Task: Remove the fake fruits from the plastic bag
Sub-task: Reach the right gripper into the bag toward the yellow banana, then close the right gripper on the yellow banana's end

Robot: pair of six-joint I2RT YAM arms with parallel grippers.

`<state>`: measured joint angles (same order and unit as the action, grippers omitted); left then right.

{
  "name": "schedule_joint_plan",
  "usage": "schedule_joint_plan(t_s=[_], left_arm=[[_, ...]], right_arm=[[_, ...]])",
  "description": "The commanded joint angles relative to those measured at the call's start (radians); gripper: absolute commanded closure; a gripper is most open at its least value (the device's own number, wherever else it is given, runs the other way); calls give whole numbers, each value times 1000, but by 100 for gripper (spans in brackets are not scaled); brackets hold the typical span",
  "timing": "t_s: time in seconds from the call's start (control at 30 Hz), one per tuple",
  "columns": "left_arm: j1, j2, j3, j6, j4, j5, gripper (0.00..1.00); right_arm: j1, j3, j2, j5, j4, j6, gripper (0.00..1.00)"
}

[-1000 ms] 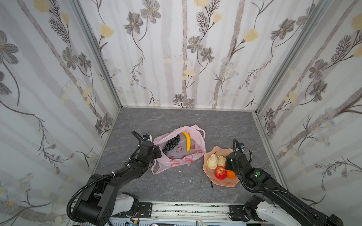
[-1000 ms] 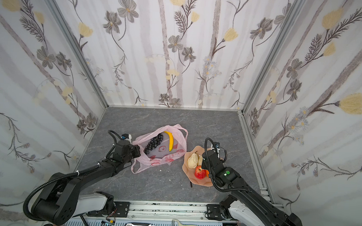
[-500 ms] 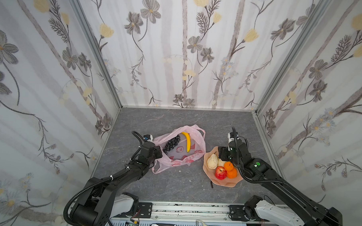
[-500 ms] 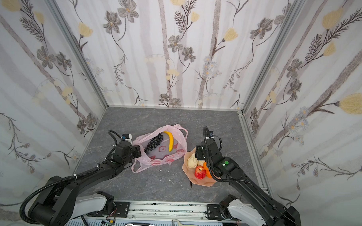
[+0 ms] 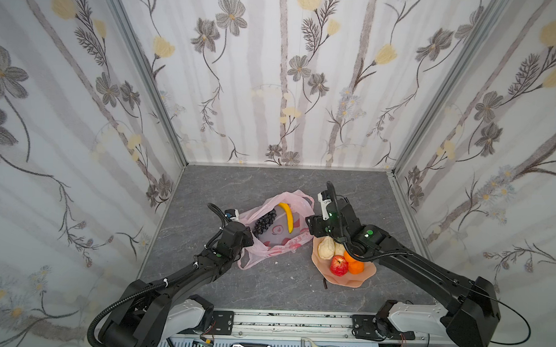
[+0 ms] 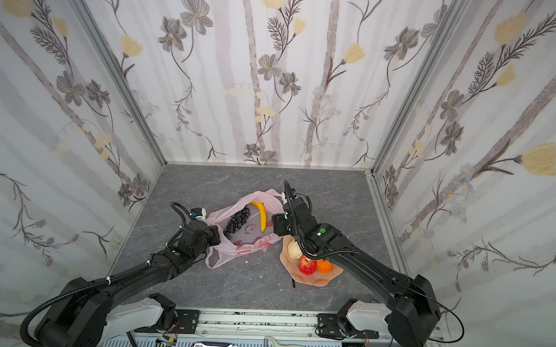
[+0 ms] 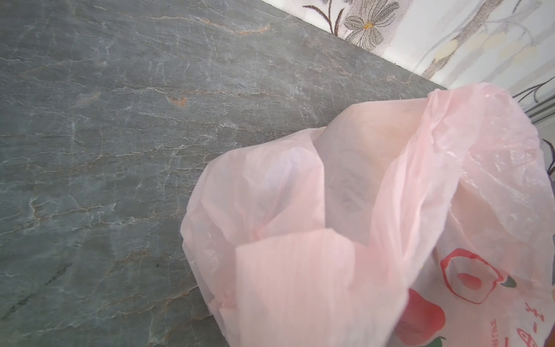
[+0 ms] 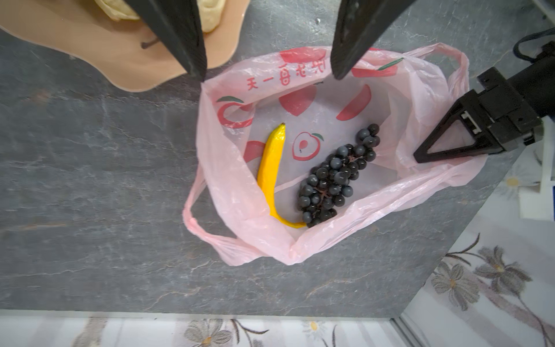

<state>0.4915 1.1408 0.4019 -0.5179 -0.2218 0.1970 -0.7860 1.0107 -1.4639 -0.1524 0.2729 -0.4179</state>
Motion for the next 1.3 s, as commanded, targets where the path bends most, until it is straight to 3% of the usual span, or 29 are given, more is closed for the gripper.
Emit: schedule_joint_plan(t_s=[0.0,0.17,0.43,0.97,1.27], left_arm=[[14,-11,-8,-23,36,39,100],[35,-41,-23,-32,41,77,100],[36,-55,-10,37,28,85,100],[36,-72,-53,64,-34,57,100],[36,-76,-64,73,-63,38,100]], right_arm=[[-26,50,-80,40,-50,-4,36],[-29,124,-234,90,-40,9,38],[-61,227,-392,68,0,27,42],[-53,389,-611,63,54,7,45],[7,418,-682,-15,74,-8,49]])
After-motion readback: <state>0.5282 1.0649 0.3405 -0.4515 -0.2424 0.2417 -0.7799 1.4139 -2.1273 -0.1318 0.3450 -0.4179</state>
